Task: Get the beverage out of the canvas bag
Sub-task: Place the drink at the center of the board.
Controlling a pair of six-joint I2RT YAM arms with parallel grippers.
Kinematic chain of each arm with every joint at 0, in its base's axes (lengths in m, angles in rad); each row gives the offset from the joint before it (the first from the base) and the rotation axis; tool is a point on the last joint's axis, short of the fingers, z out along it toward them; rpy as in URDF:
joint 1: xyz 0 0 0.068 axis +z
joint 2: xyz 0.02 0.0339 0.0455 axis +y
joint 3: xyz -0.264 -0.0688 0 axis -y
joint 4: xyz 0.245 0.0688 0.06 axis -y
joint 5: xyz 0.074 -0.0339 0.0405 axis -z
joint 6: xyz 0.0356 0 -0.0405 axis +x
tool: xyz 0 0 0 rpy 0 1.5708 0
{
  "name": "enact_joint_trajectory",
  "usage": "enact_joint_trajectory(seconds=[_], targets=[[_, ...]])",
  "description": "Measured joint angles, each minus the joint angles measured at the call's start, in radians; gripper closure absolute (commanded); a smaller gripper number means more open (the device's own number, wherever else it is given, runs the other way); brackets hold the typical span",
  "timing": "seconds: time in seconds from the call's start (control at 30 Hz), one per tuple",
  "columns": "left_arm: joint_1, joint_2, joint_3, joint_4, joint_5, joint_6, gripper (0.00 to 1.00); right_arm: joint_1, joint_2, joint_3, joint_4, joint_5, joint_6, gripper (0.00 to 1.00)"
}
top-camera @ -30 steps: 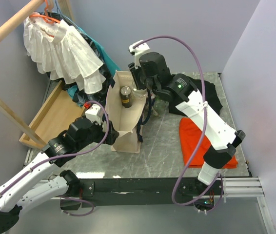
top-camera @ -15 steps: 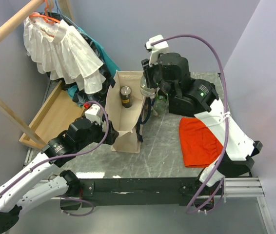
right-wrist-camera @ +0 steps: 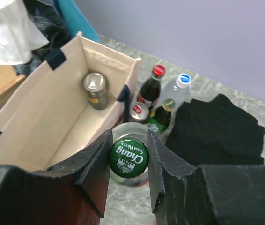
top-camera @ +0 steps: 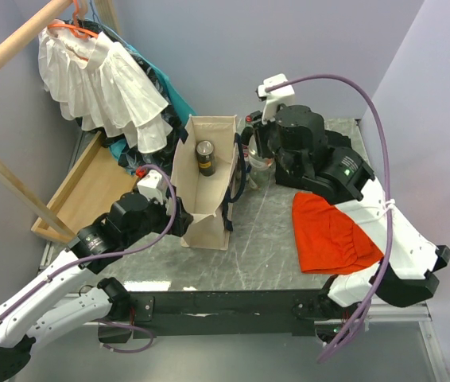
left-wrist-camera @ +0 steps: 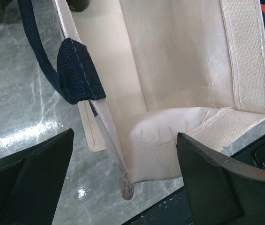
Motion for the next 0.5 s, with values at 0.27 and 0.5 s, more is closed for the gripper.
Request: enact_joint_trajectory(seconds=[0.27,0.5], targets=[[-0.006,-0.003,0.000,0.000,-0.002,0.000,0.04,-0.004,-0.081,-0.092,0.019,0.076,0.010,1.00],[-0.009,-0.011,0.000,-0.001,-0.003,0.000,0.04,-0.059,-0.097,-0.177,0.032,0.066,0.043,1.00]])
